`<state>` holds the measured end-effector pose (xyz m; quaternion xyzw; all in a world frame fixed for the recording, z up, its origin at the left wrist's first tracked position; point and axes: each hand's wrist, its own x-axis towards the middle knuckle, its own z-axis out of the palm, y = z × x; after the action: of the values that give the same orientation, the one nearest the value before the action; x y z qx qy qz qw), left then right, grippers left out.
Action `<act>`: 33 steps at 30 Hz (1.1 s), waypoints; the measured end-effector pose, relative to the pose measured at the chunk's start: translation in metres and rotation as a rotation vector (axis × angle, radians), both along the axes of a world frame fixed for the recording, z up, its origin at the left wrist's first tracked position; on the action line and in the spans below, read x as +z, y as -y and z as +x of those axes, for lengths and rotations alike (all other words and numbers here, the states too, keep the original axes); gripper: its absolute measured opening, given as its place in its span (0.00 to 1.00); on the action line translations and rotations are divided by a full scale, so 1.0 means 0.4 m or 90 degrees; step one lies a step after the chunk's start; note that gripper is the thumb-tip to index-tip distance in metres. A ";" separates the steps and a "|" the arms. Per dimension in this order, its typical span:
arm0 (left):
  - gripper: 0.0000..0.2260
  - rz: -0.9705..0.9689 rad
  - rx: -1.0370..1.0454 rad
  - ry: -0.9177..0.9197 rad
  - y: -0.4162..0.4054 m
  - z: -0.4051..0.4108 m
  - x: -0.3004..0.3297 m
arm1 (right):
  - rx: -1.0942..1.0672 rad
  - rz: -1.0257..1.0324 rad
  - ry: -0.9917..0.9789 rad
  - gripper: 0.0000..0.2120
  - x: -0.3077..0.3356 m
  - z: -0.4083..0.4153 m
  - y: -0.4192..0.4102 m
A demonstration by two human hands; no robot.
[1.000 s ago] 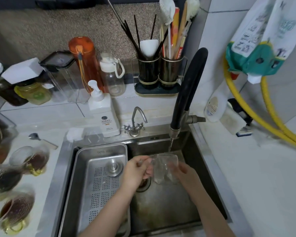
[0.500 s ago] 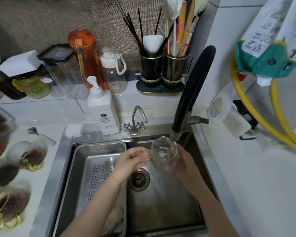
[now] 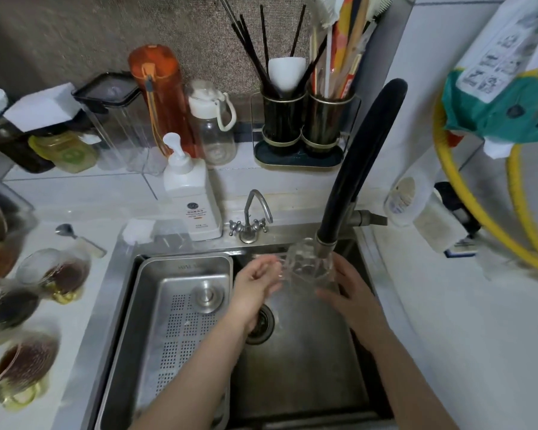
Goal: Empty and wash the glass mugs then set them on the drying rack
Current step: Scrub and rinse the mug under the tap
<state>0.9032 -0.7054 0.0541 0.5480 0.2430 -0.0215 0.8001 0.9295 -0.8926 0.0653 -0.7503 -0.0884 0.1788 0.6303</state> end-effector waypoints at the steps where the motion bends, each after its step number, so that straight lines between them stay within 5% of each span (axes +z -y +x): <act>1: 0.06 0.008 -0.023 -0.004 0.031 0.003 -0.010 | -0.019 -0.011 -0.008 0.21 -0.007 -0.009 0.028; 11: 0.06 0.049 -0.035 -0.003 0.034 -0.001 -0.027 | -0.059 0.019 -0.038 0.29 -0.044 -0.046 0.033; 15: 0.07 0.110 -0.103 -0.011 0.087 -0.016 -0.021 | -0.077 0.043 -0.059 0.23 -0.058 -0.081 0.087; 33: 0.04 0.132 0.001 -0.006 -0.030 -0.056 0.031 | 0.014 0.051 -0.038 0.19 -0.025 -0.044 -0.052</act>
<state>0.8807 -0.6936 0.0665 0.6275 0.2482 0.0018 0.7380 0.9117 -0.8718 0.0552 -0.7176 -0.0851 0.2044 0.6603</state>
